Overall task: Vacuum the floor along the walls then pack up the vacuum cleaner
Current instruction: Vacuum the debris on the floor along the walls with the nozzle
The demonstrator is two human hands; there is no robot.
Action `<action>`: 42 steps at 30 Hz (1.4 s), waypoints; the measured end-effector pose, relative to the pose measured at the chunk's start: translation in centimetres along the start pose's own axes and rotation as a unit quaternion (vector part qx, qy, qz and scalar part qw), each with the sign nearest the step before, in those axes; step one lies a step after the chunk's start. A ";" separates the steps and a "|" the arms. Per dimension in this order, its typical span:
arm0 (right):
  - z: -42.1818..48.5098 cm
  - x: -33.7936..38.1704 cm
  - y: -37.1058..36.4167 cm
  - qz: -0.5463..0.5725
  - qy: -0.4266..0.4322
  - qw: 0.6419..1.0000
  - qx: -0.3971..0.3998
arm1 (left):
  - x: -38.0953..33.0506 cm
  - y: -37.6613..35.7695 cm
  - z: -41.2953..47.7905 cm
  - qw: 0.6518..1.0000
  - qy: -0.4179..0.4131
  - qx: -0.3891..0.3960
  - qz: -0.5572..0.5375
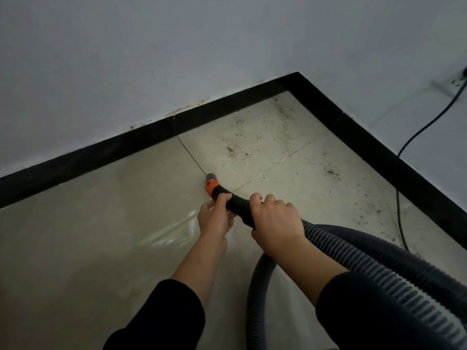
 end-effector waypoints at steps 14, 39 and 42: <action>-3.5 -5.0 -0.8 0.004 -0.011 0.999 0.039 | 3.9 -2.5 -3.7 0.999 0.031 0.021 0.026; -5.9 -8.4 0.0 0.026 0.054 0.994 0.093 | 4.5 -3.1 -8.6 0.994 0.102 0.027 0.009; -5.9 -8.5 0.4 0.030 0.084 0.990 0.106 | 4.6 -2.6 -9.2 0.994 0.107 0.008 0.008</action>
Point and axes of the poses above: each hand's wrist, its own z-axis towards the middle knuckle, its own y-axis out of the back of the hand, x = y × z, the point moved 2 cm from there along z, towards the middle knuckle, and after that the axes turned 11 degrees about -z, right-handed, at the moved point
